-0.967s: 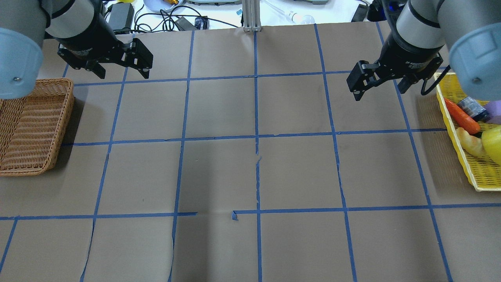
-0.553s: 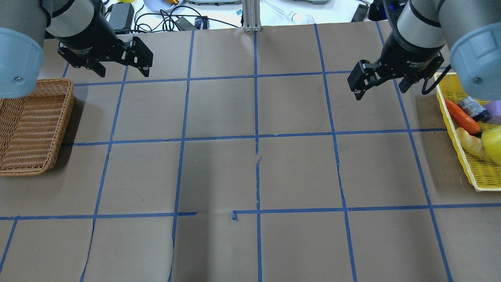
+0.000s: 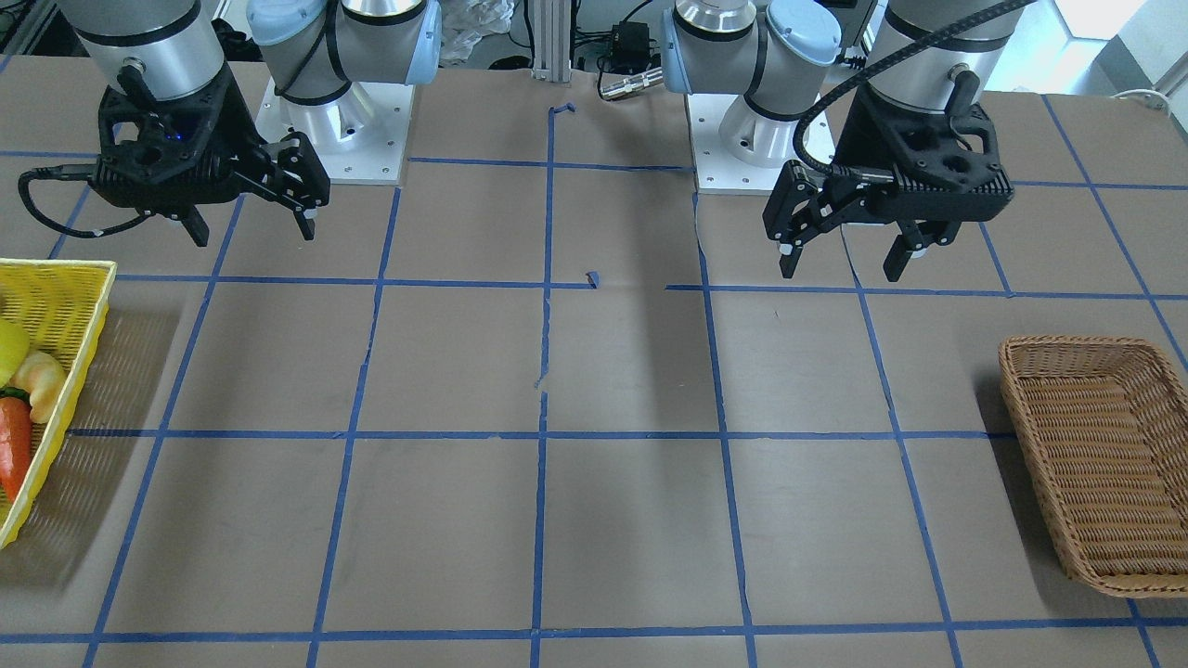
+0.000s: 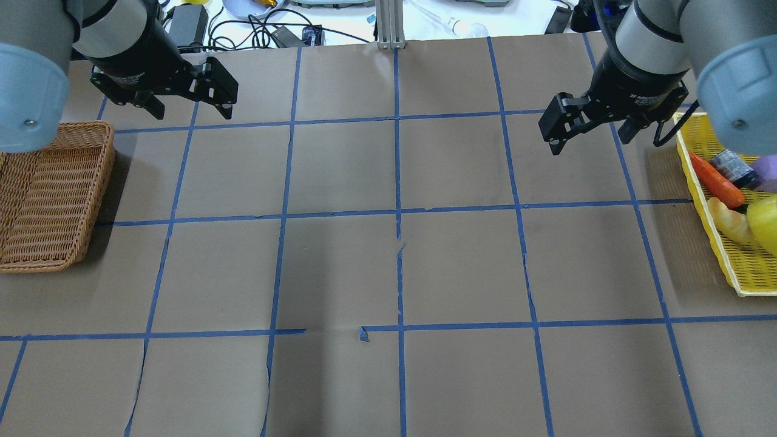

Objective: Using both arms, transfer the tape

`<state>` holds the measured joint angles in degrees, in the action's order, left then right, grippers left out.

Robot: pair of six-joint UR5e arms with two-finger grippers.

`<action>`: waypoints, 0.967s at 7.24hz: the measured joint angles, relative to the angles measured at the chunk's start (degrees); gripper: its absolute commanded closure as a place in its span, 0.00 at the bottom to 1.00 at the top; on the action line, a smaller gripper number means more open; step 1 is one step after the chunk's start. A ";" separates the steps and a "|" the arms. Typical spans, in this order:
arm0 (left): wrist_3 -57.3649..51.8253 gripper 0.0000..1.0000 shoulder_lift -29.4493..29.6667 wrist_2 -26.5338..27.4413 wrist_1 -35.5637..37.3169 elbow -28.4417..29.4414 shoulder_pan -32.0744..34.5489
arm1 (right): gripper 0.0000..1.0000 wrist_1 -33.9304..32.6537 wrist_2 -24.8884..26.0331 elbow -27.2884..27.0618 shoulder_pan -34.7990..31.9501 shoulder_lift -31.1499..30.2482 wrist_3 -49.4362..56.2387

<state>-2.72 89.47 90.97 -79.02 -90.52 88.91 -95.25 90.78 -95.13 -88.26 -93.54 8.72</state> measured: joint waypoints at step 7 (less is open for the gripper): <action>0.00 0.00 0.05 0.04 0.00 0.04 0.20 | 0.00 -0.18 -0.31 0.04 17.98 1.23 10.57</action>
<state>-2.73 89.52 91.00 -79.01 -90.48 89.11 -95.43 90.47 -95.09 -70.28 -92.31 19.29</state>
